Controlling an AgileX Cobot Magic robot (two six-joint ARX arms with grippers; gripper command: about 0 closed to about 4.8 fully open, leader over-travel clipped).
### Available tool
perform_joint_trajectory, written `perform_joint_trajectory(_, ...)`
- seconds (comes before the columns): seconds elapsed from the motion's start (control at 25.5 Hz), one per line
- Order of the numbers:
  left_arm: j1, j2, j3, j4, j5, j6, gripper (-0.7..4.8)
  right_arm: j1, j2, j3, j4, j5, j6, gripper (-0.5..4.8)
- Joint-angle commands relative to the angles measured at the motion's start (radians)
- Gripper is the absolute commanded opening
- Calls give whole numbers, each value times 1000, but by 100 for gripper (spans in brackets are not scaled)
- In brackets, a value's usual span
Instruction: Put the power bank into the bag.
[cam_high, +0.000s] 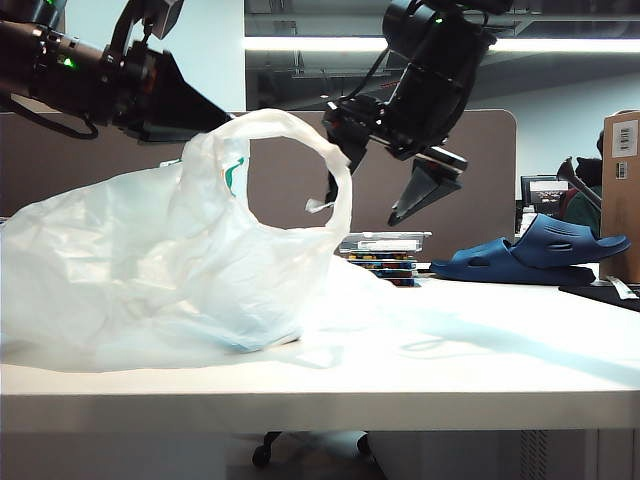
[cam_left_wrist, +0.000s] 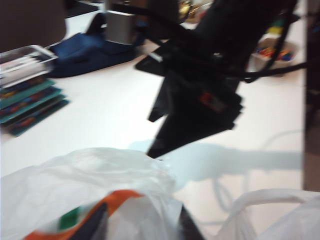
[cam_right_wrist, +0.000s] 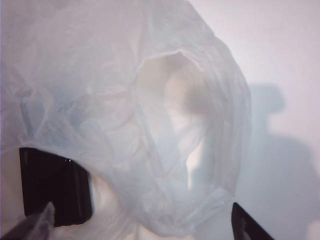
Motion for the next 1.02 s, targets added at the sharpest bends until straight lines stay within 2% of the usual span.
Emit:
perform_joint_trajectory(0.04,1,-6,3,11,67,-84,284,-21,-26,4,-6,3,-11,479)
perform_joint_trajectory(0.12,1,-5,3,11,89,-122,307,-30,-33,4,-5,4,-16,479)
perform_joint_trajectory(0.16,1,-6,3,8,134,-153,311,-39,-42,4,-5,4,-29,479)
perform_joint_trajectory(0.27,1,-6,3,14,233,-177,311,-52,-59,4,-3,4,-34,479)
perform_joint_trajectory(0.39,2,-14,3,44,233,-179,310,-66,-81,4,-6,28,-34,479)
perform_joint_trajectory(0.59,15,-64,3,116,-11,-170,310,-98,-117,4,-9,53,-33,479)
perform_joint_trajectory(0.71,34,-113,4,160,-246,-168,310,-142,-154,4,-17,67,-33,479)
perform_joint_trajectory(0.74,43,-139,4,164,-347,-168,310,-161,-172,4,-18,68,-34,448)
perform_joint_trajectory(0.86,63,-177,3,164,-476,-168,310,-205,-207,4,-24,66,-33,372)
perform_joint_trajectory(0.94,95,-224,3,163,-594,-168,309,-253,-245,4,-35,64,-33,268)
perform_joint_trajectory(1.02,117,-249,3,163,-622,-168,308,-285,-264,4,-42,65,-33,172)
